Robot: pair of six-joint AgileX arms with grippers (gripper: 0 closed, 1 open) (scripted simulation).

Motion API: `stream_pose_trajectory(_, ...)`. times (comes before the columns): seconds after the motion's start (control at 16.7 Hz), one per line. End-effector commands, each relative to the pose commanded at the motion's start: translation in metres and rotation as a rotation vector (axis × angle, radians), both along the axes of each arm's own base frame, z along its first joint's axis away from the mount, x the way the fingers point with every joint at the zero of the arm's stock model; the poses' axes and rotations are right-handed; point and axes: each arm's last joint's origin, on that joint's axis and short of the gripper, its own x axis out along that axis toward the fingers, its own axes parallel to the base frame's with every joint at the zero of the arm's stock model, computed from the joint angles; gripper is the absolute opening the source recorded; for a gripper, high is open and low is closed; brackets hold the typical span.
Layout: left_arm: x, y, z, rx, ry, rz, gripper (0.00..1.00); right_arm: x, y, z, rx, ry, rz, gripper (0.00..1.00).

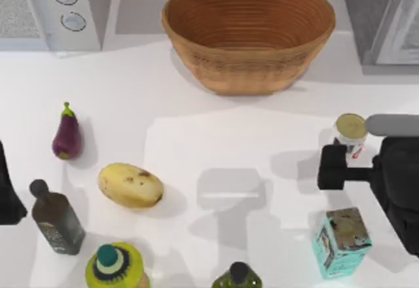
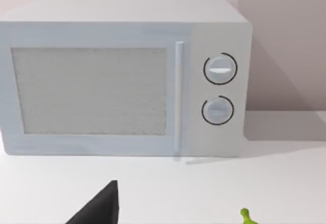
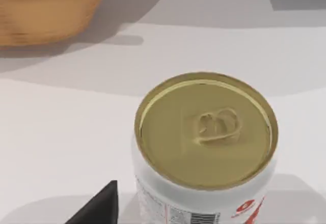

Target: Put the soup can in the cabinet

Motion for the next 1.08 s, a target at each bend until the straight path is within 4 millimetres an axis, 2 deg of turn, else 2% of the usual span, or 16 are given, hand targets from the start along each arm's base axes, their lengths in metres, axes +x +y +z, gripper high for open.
stream_pose_trajectory(0.24, 0.000, 0.000, 0.000, 0.000, 0.000, 0.000, 1.00, 0.002, 0.017, -0.019, -0.026, 0.029, 0.000, 1.00)
stream_pose_trajectory(0.6, 0.000, 0.000, 0.000, 0.000, 0.000, 0.000, 1.00, 0.004, 0.018, -0.019, -0.022, 0.024, -0.004, 1.00)
stream_pose_trajectory(1.08, 0.000, 0.000, 0.000, 0.000, 0.000, 0.000, 1.00, 0.051, 0.008, -0.043, -0.028, 0.031, -0.001, 1.00)
